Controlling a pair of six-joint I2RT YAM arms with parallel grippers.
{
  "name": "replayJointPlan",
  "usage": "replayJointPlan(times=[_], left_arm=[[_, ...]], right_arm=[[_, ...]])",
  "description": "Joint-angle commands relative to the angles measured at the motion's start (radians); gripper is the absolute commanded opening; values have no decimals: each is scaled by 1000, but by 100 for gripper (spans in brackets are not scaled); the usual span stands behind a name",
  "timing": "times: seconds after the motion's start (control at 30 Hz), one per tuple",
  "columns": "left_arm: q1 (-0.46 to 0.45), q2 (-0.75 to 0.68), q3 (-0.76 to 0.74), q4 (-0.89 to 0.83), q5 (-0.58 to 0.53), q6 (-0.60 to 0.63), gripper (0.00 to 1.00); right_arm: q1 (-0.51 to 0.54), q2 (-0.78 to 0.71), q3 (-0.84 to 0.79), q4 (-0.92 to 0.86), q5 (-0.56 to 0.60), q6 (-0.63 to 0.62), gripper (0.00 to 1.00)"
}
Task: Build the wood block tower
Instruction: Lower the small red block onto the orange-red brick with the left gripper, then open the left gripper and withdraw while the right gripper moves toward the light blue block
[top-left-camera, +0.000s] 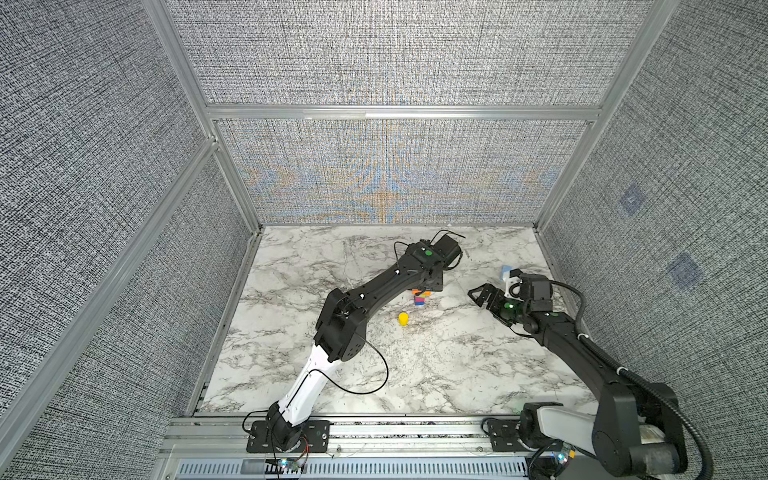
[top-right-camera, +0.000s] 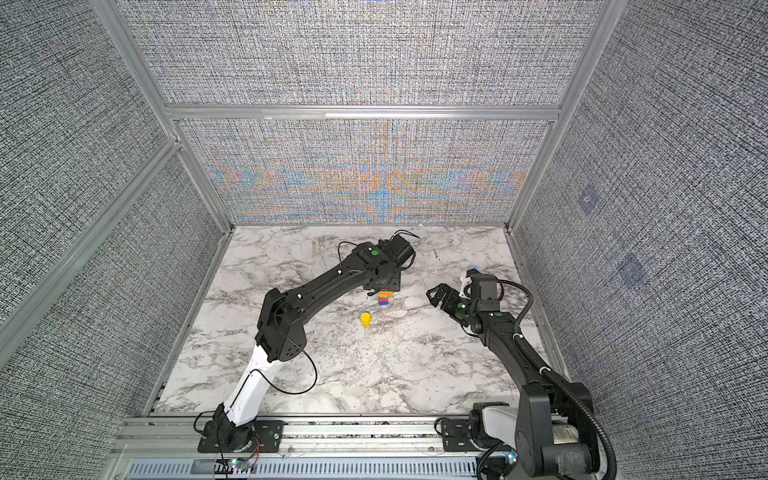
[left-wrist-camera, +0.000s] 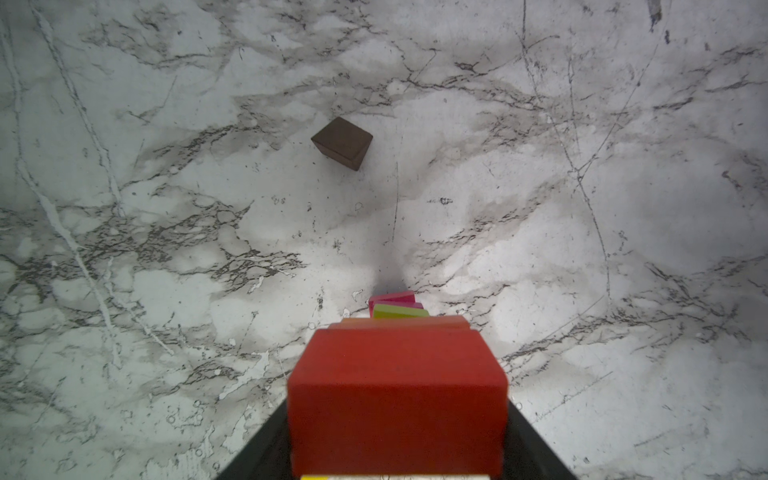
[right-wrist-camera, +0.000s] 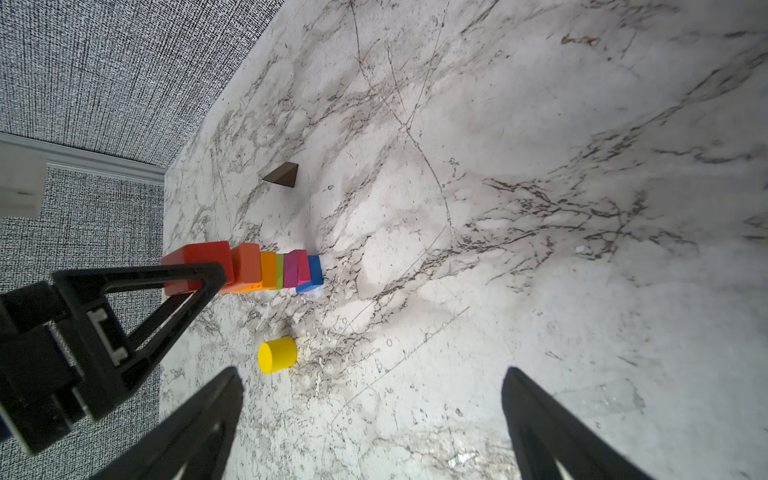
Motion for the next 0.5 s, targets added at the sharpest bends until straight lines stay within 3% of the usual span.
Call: replayJointPlan(times=[0.0,0.3,0.37,0.47], left_arm=[[1,-1,-2,-2,-16,-4,68],[1,-7,-3,-2,-18,-5,77],[1,-14,-2,-3,-21,-5,82],[1,-32,-2,-9,-34,-4,98]], right_arm=[[1,2,-2,17,-8,-1,99],[1,1,-3,19,-9,-2,99],[1,2,-2,19,-10,-3,99],[2,-2,-3,16,-11,-10,99]])
